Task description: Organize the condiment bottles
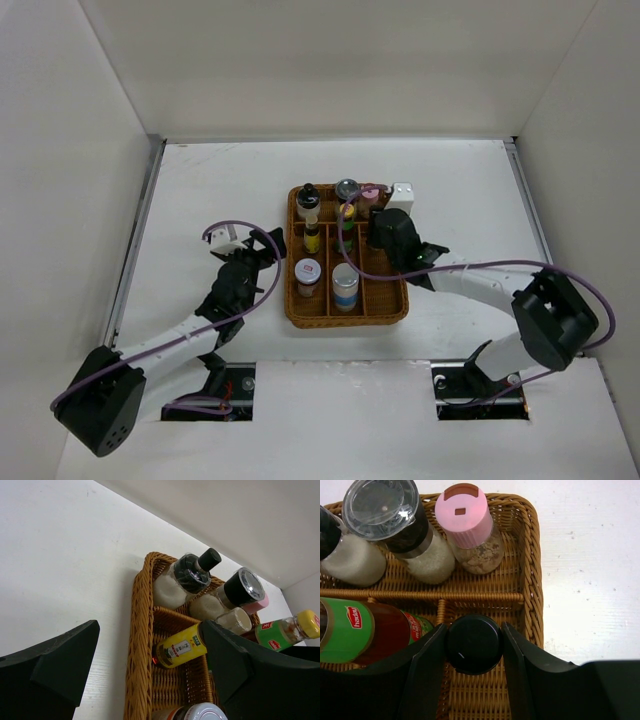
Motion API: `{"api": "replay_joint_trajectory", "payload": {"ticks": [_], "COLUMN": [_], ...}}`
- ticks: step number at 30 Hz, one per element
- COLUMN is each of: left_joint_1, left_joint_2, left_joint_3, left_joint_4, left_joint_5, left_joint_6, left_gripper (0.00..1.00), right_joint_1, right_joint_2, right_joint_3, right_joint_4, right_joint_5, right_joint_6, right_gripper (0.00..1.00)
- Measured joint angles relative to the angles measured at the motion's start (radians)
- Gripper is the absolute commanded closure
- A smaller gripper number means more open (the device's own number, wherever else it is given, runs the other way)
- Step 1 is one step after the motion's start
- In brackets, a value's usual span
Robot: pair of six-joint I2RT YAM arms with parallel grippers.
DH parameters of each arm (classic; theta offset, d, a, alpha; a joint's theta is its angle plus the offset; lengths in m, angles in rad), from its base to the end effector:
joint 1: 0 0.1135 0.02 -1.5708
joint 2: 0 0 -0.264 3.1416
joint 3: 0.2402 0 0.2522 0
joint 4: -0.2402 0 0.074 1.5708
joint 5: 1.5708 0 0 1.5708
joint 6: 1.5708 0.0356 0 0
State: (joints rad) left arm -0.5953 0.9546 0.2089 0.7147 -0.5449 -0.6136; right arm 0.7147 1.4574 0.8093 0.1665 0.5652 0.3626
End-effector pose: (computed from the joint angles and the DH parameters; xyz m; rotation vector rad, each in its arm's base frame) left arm 0.1697 -0.0927 0.2036 -0.4379 1.5599 -0.5021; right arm 0.2496 0.1913 0.2276 -0.0038 1.9746 0.1195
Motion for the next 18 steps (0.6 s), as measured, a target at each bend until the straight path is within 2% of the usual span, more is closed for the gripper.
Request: {"api": "replay_joint_trajectory", "payload": {"ticks": [6,13,14,18], "left_joint_1": [0.000,0.005,0.006,0.007], "left_joint_2": [0.012,0.012,0.012,0.016], "left_joint_3": [0.000,0.000,0.000,0.000], "left_joint_4": [0.000,0.000,0.000,0.000], "left_joint_5": [0.000,0.000,0.000,-0.002], "left_joint_6": [-0.002,-0.004,-0.004,-0.005], "left_gripper": [0.13,0.09,0.08,0.00], "right_joint_1": [0.001,0.012,0.013,0.025], "right_joint_2": [0.044,0.043,0.040,-0.008], "right_joint_3": [-0.009,-0.027,-0.033,-0.048], "right_joint_4": [0.040,0.058,0.059,0.050], "right_joint_5": [0.002,0.004,0.003,0.003], "right_joint_6": [0.002,0.011,0.011,0.009], "right_gripper": [0.56,0.28,0.22,0.09]}}
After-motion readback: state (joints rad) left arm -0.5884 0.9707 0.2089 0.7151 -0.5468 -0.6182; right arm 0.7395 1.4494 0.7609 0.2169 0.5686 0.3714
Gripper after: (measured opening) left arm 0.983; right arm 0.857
